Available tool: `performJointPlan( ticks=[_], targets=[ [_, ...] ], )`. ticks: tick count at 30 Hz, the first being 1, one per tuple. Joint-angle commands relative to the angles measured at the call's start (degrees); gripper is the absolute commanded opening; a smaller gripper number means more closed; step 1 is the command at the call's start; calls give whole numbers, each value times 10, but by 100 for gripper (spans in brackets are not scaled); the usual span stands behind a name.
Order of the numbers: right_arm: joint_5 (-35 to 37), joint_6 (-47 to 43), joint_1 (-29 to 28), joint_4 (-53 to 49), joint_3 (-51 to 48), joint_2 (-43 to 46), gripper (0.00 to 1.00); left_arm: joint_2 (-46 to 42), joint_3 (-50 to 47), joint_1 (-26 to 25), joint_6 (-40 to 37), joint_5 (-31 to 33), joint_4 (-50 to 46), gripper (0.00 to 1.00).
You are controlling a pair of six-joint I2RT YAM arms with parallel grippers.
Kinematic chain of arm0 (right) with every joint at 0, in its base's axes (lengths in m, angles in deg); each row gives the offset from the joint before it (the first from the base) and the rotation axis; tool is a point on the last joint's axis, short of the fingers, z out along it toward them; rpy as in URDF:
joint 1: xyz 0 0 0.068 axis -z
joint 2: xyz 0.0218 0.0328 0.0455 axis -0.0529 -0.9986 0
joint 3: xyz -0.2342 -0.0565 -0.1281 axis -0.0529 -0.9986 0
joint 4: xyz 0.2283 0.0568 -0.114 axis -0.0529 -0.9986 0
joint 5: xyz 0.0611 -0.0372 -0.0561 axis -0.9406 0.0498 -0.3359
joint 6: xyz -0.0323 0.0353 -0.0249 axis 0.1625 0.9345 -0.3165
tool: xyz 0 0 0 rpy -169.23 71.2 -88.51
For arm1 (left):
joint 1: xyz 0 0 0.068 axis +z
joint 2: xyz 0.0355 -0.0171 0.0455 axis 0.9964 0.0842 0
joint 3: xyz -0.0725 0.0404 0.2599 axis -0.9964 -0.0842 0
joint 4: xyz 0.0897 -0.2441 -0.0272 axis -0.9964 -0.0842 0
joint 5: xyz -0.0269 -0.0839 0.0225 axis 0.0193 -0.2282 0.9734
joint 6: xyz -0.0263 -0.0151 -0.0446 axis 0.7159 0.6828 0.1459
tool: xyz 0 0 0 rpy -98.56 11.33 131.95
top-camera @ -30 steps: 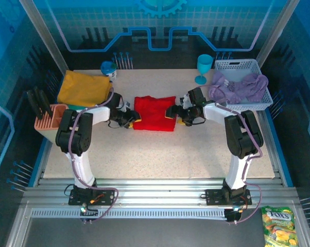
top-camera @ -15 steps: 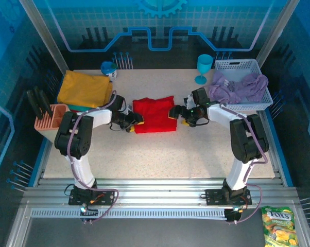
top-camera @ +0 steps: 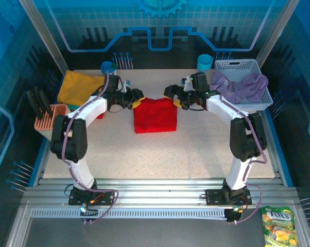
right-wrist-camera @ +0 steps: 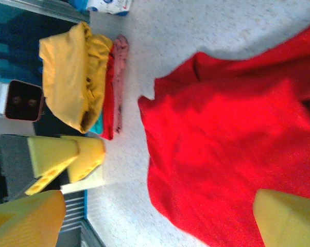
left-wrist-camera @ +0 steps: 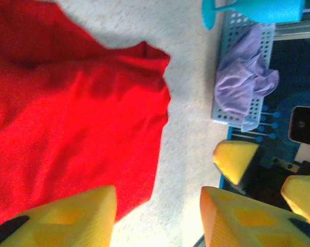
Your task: Fold and stack the t-shirts
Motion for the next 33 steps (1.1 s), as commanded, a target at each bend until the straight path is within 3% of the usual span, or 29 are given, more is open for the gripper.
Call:
performJointPlan(
  ticks=[1, 8, 13, 23, 27, 33],
  targets=[
    [-23, 85, -15, 96, 21, -57, 94, 57, 8, -5, 80, -30, 92, 43],
    [-21, 181, -40, 226, 65, -162, 93, 142, 25, -9, 140, -28, 192, 40],
    [-10, 208, -40, 278, 83, -231, 92, 187, 39, 1, 132, -15, 203, 40],
    [-6, 222, -21, 329, 25, -254, 92, 199, 30, 45, 125, -16, 201, 40],
    [-18, 225, -16, 341, 28, -238, 92, 159, 36, 57, 91, -30, 161, 48],
    [-39, 190, -11, 314, 63, -195, 93, 77, 61, 70, -11, -6, 21, 60]
  ],
)
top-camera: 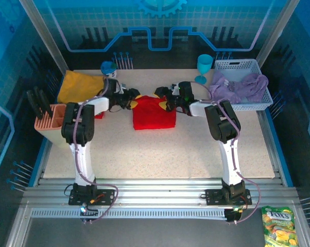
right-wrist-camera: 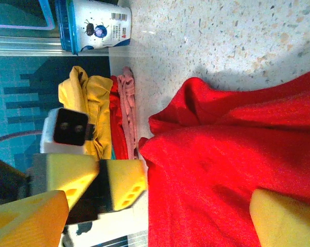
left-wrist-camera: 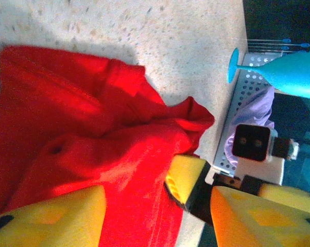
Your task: Fold and stack the t-shirts
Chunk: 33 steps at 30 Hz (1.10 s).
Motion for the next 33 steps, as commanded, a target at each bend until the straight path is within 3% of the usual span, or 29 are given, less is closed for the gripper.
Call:
performJointPlan(
  ticks=[1, 5, 12, 21, 33],
  targets=[
    [-16, -35, 12, -28, 30, 43, 94, -73, 28, 10, -88, 24, -105, 68],
    [-23, -60, 13, -50, 36, 76, 99, -133, -14, 10, -138, 58, -142, 78],
    [5, -174, 12, -211, 25, 149, 100, -178, -97, 10, -169, 81, -169, 80],
    [140, -398, 7, -492, 27, 248, 100, -172, -155, 1, -208, 96, -162, 75],
    [329, -437, 8, -581, -126, 407, 100, -95, -129, -33, -212, 118, -140, 69]
  ],
)
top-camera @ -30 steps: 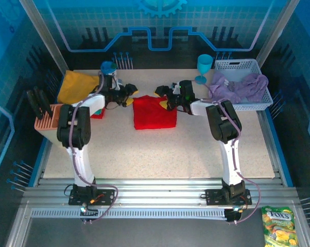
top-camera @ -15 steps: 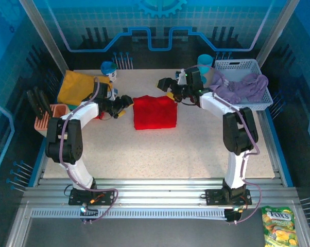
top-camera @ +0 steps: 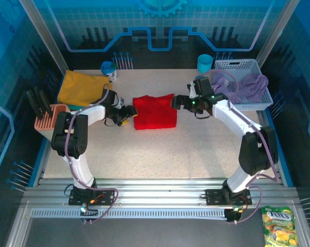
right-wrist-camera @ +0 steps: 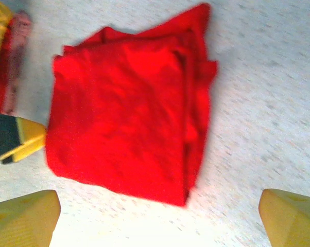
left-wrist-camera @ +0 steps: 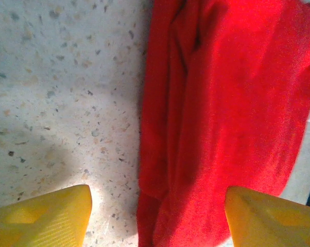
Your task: Fold and stack the t-shirts
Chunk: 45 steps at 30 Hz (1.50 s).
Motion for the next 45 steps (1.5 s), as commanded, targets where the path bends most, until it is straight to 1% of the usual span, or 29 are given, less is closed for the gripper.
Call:
performJointPlan(
  ticks=[1, 5, 9, 11, 14, 19, 25, 29, 34, 39, 43, 45],
  targets=[
    [66, -24, 1, -58, -25, 37, 100, 25, 27, -13, -15, 11, 10, 69],
    [82, -28, 0, -80, -55, 72, 100, 45, 40, -17, -10, 10, 20, 66],
    [49, -19, 2, -21, -135, 135, 100, 61, 52, -19, -9, 4, 24, 65],
    [47, -12, 3, -2, -165, 160, 100, 71, 61, -21, -10, -2, 21, 62],
    [55, -12, 3, -1, -183, 179, 100, 84, 72, -26, -10, -5, 22, 59],
    [42, -15, 9, -5, -188, 178, 100, 109, 95, -29, -8, -29, 32, 56],
    [23, -12, 14, -3, -187, 166, 100, 117, 122, -28, -16, -31, 19, 56],
    [17, -9, 17, -1, -188, 164, 100, 115, 144, -28, -30, -16, -15, 56],
    [12, -5, 17, 3, -194, 165, 100, 103, 173, -27, -55, 39, -81, 56],
    [9, -3, 18, 2, -193, 162, 100, 113, 190, -26, -51, 30, -96, 56],
    [8, -2, 18, 1, -192, 162, 100, 123, 196, -26, -52, 34, -109, 56],
    [9, -2, 17, 0, -193, 165, 100, 123, 196, -26, -58, 46, -119, 56]
  ],
)
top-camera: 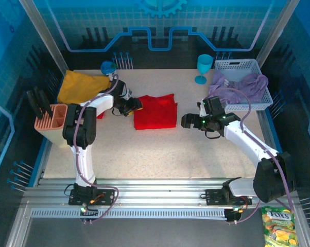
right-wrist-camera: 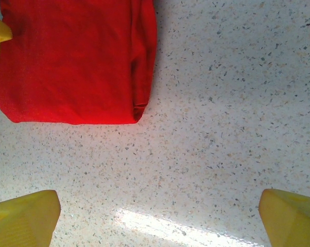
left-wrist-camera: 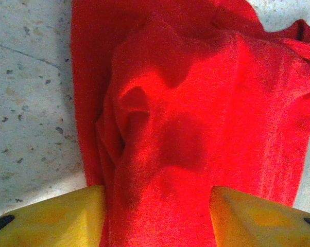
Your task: Fold and stack the t-shirts
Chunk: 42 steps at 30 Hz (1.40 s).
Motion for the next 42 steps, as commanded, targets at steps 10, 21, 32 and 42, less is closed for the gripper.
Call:
performJointPlan(
  ticks=[10, 21, 32, 42],
  targets=[
    [-18, 7, 11, 5, -10, -10, 100, 0, 9, 6, -43, 62, -72, 57],
    [-14, 6, 13, -1, -9, -4, 100, 36, 33, 6, -18, -12, -56, 56],
    [-15, 5, 16, -3, -7, -6, 100, 53, 45, 3, -1, -60, -54, 52],
    [-19, 5, 18, -1, -9, -3, 100, 65, 71, -2, -16, -58, -81, 51]
  ],
)
